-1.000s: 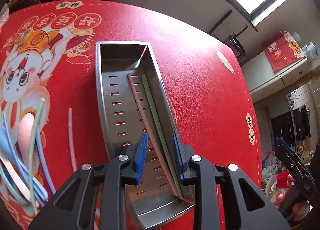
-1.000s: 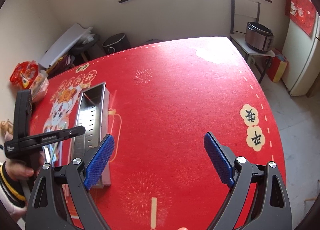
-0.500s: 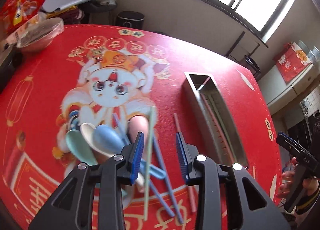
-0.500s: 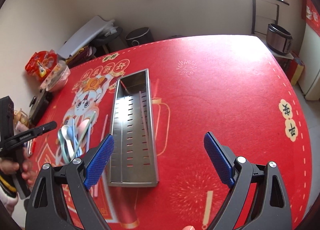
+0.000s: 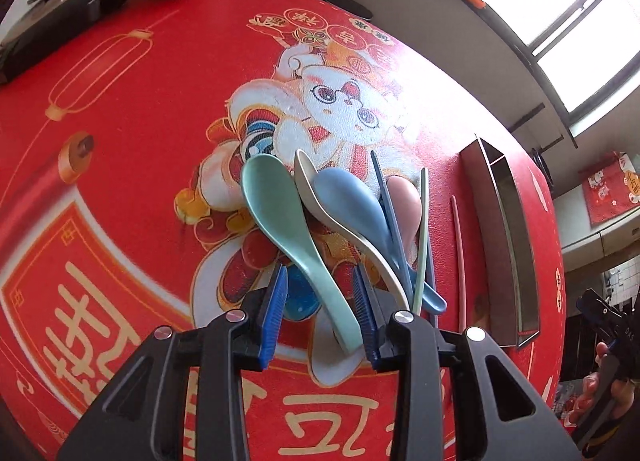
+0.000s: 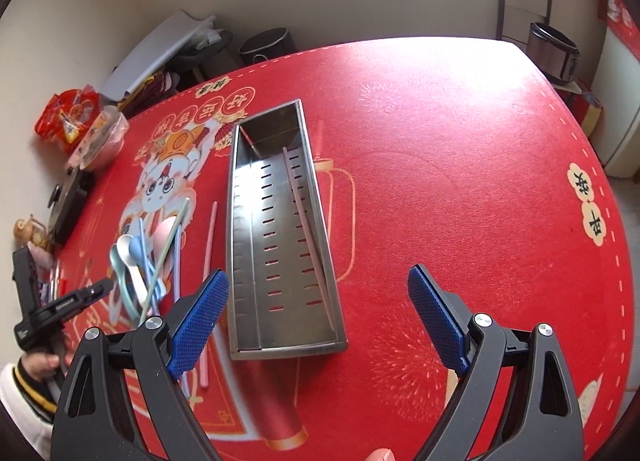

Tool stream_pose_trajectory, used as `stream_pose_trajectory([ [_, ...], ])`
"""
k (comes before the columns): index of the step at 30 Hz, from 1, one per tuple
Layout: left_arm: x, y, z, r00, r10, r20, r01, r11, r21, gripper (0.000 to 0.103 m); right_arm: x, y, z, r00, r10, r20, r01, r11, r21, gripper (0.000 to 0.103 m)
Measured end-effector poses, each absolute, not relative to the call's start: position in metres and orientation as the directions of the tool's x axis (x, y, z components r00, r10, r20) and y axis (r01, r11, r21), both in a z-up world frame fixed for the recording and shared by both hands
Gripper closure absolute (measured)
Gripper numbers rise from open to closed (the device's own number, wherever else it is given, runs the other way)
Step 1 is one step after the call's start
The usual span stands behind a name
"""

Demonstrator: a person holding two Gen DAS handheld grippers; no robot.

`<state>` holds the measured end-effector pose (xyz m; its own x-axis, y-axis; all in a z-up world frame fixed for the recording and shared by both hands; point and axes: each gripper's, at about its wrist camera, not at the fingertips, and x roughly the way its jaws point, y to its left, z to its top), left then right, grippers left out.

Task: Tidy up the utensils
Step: 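Move the left gripper back to the pile and close on the mint spoon handle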

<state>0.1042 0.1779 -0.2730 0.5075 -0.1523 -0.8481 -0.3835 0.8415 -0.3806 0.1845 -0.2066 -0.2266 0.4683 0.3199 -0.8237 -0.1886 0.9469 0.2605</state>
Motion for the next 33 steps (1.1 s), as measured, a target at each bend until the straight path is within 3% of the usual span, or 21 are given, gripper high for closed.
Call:
stream_pose_trajectory([
  [7,0.113,0.18,-0.288,0.51,-0.185,-0.84,-0.419,0.8,-0.43,0.07,0.18,-0.216,-0.222,0.476,0.288,-0.831,-0.149,0.957,0.247,0.015],
  [26,0.113,0.176,-0.297,0.493,-0.174,-0.853,-0.419,0.811,-0.408,0.076,0.175,-0.223,-0.232,0.441,0.295,-0.848,-0.12,0.955,0.27,0.015],
  [30,0.113,0.174,-0.297,0.494,-0.158,-0.855,-0.425,0.814,-0.396,0.083,0.174,-0.219,-0.232,0.437,0.307,-0.845,-0.135,0.952,0.276,0.015],
  [32,0.113,0.172,-0.298,0.476,-0.157,-0.865,-0.423,0.822,-0.382,0.095,0.173,-0.218,-0.231,0.435,0.311,-0.845,-0.141,0.95,0.278,0.015],
  [33,0.112,0.17,-0.298,0.472,-0.149,-0.869,-0.418,0.83,-0.369,0.095,0.173,-0.217,-0.232,0.434,0.313,-0.844,-0.143,0.95,0.279,0.015],
])
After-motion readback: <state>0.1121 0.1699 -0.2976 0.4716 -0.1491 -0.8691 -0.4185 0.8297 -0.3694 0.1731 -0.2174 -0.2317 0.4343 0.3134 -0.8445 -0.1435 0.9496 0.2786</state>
